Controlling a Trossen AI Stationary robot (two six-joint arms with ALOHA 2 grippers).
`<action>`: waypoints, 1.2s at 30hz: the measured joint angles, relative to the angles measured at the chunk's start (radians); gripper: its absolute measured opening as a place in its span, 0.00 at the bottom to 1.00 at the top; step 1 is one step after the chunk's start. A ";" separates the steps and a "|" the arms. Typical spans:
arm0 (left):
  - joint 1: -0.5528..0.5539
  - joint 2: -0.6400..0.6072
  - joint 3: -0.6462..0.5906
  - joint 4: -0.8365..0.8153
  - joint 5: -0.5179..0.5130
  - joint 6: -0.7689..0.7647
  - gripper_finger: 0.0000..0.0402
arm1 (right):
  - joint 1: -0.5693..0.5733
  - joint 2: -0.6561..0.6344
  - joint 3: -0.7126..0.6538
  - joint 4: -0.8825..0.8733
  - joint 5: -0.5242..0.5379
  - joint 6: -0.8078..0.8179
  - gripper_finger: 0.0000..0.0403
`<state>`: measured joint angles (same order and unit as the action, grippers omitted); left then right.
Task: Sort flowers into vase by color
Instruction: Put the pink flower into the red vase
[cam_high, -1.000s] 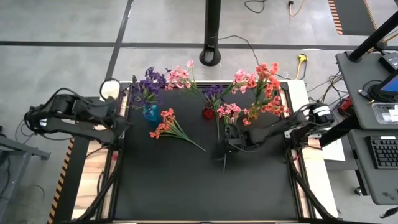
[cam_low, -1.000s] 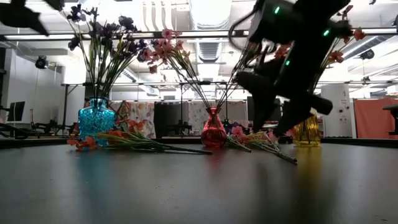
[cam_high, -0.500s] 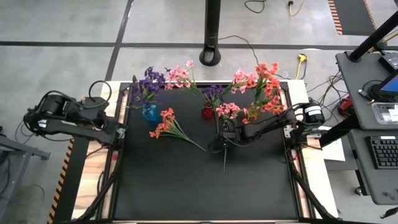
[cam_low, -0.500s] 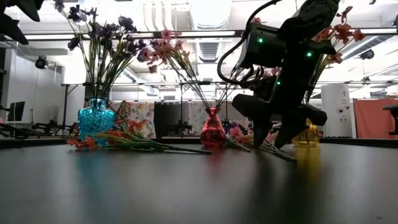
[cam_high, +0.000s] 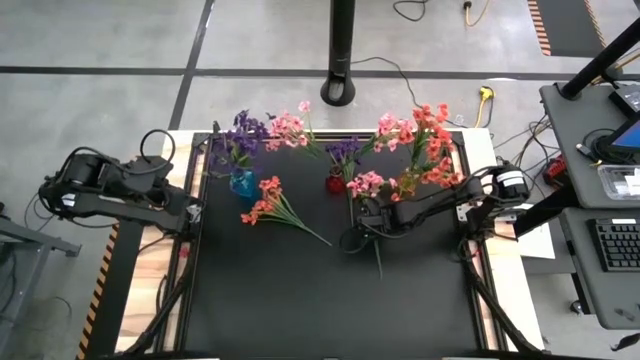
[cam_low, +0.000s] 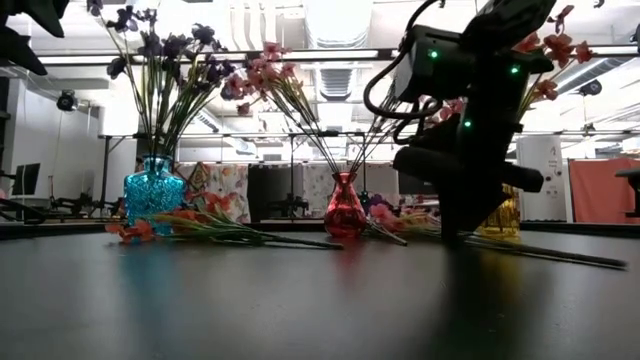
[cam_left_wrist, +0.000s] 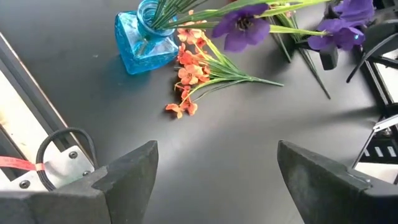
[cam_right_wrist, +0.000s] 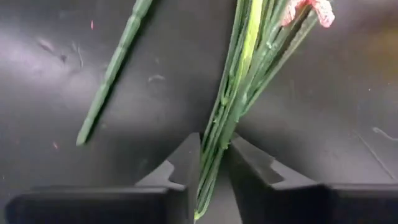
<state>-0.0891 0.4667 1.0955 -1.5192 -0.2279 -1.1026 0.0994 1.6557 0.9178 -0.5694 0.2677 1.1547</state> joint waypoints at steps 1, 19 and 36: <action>0.000 0.000 0.000 0.000 0.000 0.005 0.77 | 0.002 0.000 0.000 -0.005 -0.003 -0.011 0.16; 0.000 -0.002 -0.027 -0.019 0.000 0.020 0.77 | 0.134 -0.128 -0.003 -0.241 -0.155 -0.162 0.06; 0.000 0.015 -0.036 0.194 -0.008 0.155 0.76 | 0.180 -0.155 -0.002 -0.263 -0.181 -0.205 0.55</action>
<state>-0.0891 0.4818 1.0595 -1.3248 -0.2362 -0.9480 0.2790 1.5003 0.9154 -0.8321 0.0863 0.9497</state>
